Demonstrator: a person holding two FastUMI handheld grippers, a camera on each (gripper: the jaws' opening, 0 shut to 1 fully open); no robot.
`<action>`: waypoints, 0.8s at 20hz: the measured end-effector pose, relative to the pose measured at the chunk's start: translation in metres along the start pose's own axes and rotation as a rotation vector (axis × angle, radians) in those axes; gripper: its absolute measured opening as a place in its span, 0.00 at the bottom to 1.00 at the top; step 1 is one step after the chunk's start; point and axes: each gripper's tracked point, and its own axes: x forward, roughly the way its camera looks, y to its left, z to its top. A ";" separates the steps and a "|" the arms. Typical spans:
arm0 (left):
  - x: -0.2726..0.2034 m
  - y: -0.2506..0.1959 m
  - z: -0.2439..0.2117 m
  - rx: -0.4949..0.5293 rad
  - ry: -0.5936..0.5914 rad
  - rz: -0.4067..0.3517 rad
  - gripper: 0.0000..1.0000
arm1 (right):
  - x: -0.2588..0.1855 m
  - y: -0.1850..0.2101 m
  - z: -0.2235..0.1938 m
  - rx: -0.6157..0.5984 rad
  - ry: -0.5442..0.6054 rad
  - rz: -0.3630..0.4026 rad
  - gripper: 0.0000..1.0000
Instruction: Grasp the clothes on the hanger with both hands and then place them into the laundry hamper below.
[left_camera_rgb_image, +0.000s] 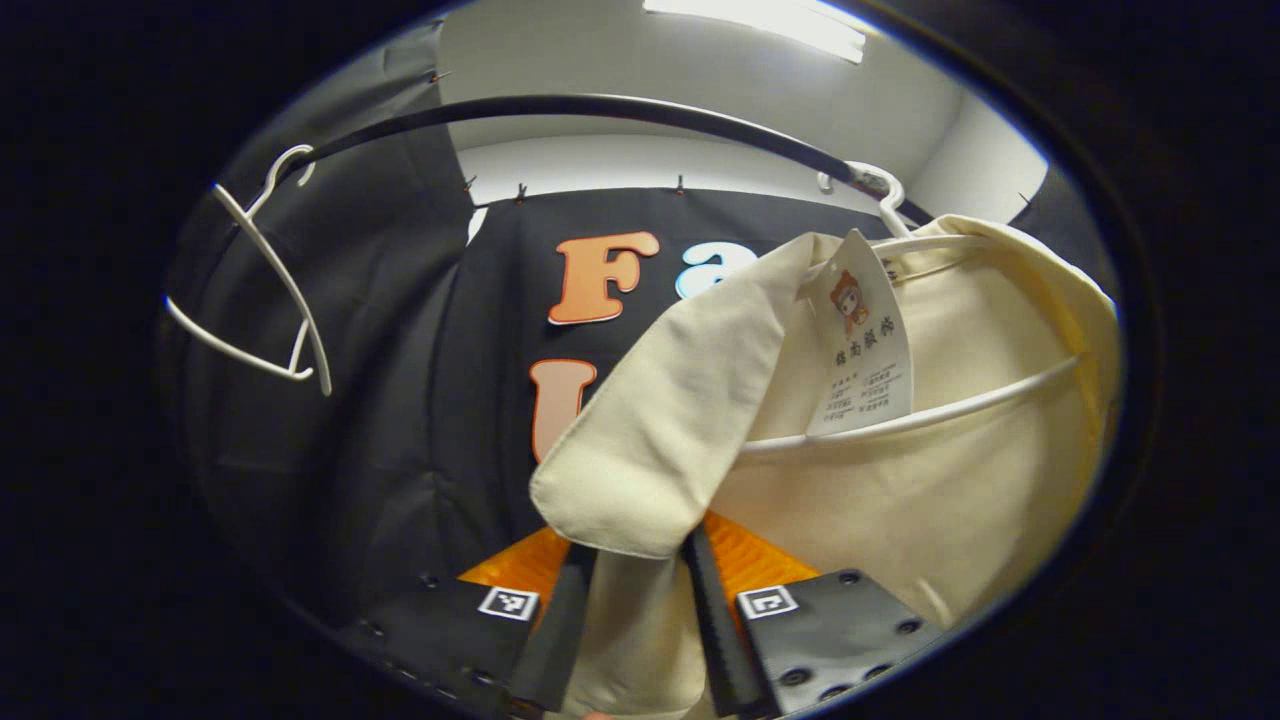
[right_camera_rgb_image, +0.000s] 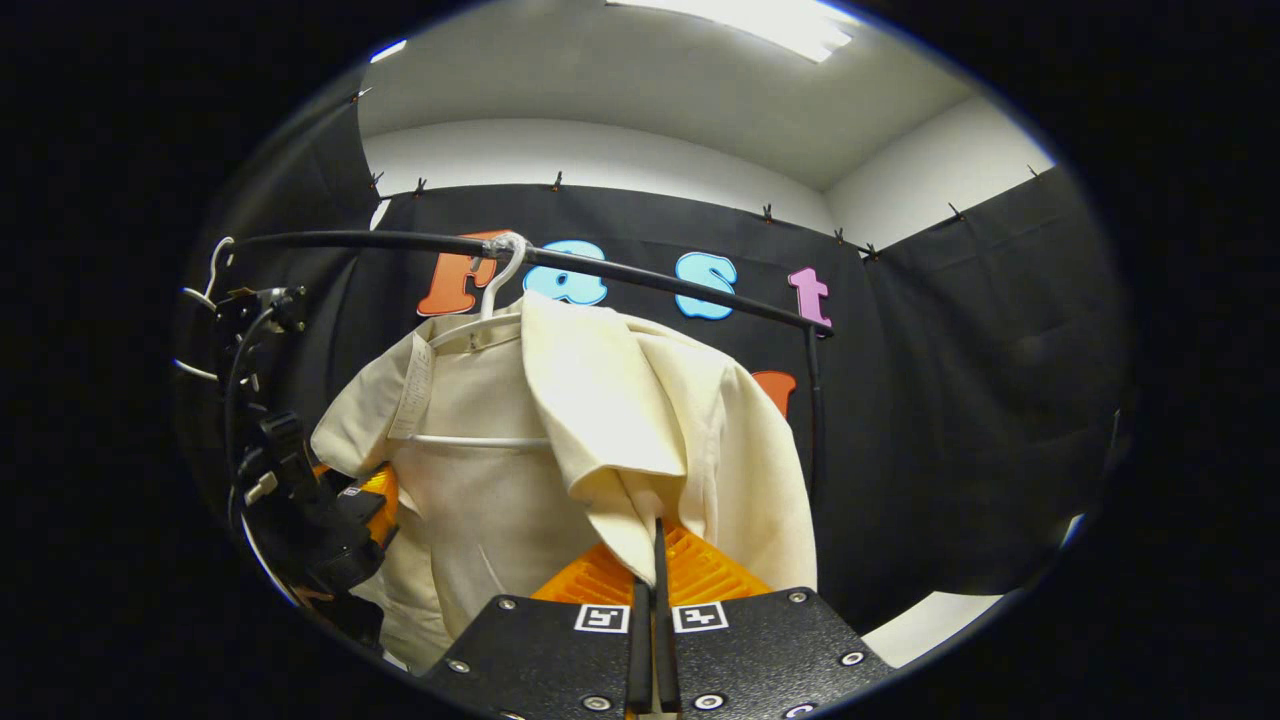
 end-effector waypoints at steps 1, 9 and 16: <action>-0.003 -0.006 0.003 0.023 -0.003 -0.051 0.41 | -0.003 -0.001 0.002 -0.001 -0.003 -0.009 0.01; -0.055 0.004 0.032 0.010 0.047 -0.231 0.08 | -0.040 -0.025 0.041 -0.034 -0.086 -0.105 0.01; -0.049 0.029 0.051 0.037 0.044 -0.291 0.09 | -0.049 -0.052 0.091 -0.122 -0.177 -0.186 0.00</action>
